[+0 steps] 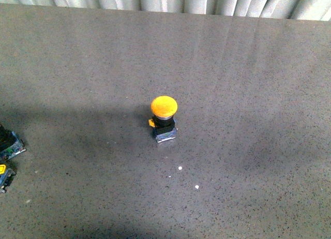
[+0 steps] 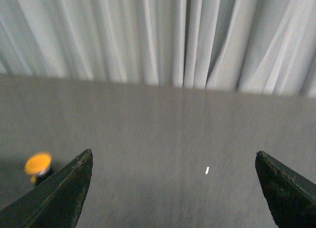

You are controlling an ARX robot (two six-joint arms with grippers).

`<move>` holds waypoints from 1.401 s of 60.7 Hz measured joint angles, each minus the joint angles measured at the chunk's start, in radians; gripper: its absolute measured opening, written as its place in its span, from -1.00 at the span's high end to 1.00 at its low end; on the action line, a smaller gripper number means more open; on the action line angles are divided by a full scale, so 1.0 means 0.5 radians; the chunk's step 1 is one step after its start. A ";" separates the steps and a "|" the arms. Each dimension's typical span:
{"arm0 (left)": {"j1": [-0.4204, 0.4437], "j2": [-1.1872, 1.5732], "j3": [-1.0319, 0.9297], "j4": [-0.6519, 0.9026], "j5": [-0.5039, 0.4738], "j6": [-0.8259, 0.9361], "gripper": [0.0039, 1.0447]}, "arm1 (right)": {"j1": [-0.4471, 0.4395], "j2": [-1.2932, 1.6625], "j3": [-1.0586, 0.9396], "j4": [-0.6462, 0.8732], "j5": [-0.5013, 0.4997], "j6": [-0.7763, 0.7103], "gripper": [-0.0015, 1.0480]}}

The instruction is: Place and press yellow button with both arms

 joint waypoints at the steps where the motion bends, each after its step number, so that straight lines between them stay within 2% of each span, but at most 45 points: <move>1: 0.021 -0.026 -0.010 -0.017 0.018 0.006 0.45 | -0.003 0.093 0.063 -0.146 -0.005 0.031 -0.82; 5: 0.073 -0.108 -0.043 -0.068 0.066 0.012 0.66 | 0.003 0.469 0.263 -0.428 0.005 0.065 -0.82; 11: 0.133 -0.234 -0.080 -0.149 0.146 0.023 0.97 | 0.083 0.970 0.483 -0.312 0.022 0.027 -0.82; 19: 0.218 -0.396 -0.125 -0.269 0.214 0.030 0.98 | 0.219 1.588 0.811 -0.001 0.072 -0.090 -0.82; 23: 0.255 -0.430 -0.183 -0.214 0.245 0.030 0.98 | 0.318 1.901 0.981 0.088 0.076 -0.123 -0.82; 29: 0.310 -0.508 -0.209 -0.286 0.311 0.031 0.98 | 0.484 2.272 1.196 0.130 0.116 -0.159 -0.82; 32: 0.407 -0.580 -0.209 -0.354 0.458 0.034 0.98 | 0.576 2.465 1.314 0.124 0.134 -0.159 -0.82; 37: 0.494 -0.684 -0.209 -0.440 0.478 0.034 0.98 | 0.715 2.744 1.485 0.114 0.186 -0.156 -0.82; 41: 0.504 -0.749 -0.209 -0.499 0.494 0.034 0.98 | 0.803 2.922 1.599 0.084 0.223 -0.145 -0.67; 50: 0.507 -0.941 -0.209 -0.688 0.497 0.034 0.98 | 1.001 3.287 1.821 -0.009 0.264 -0.021 -0.01; 68: 0.507 -1.138 -0.209 -0.882 0.497 0.035 0.98 | 1.041 3.449 1.933 -0.050 0.267 0.058 0.87; 71: 0.507 -1.164 -0.209 -0.907 0.497 0.035 0.98 | 1.045 3.468 1.947 -0.056 0.264 0.060 0.98; 85: 0.507 -1.274 -0.209 -1.017 0.497 0.035 0.98 | 1.071 3.517 1.986 -0.069 0.247 0.098 0.97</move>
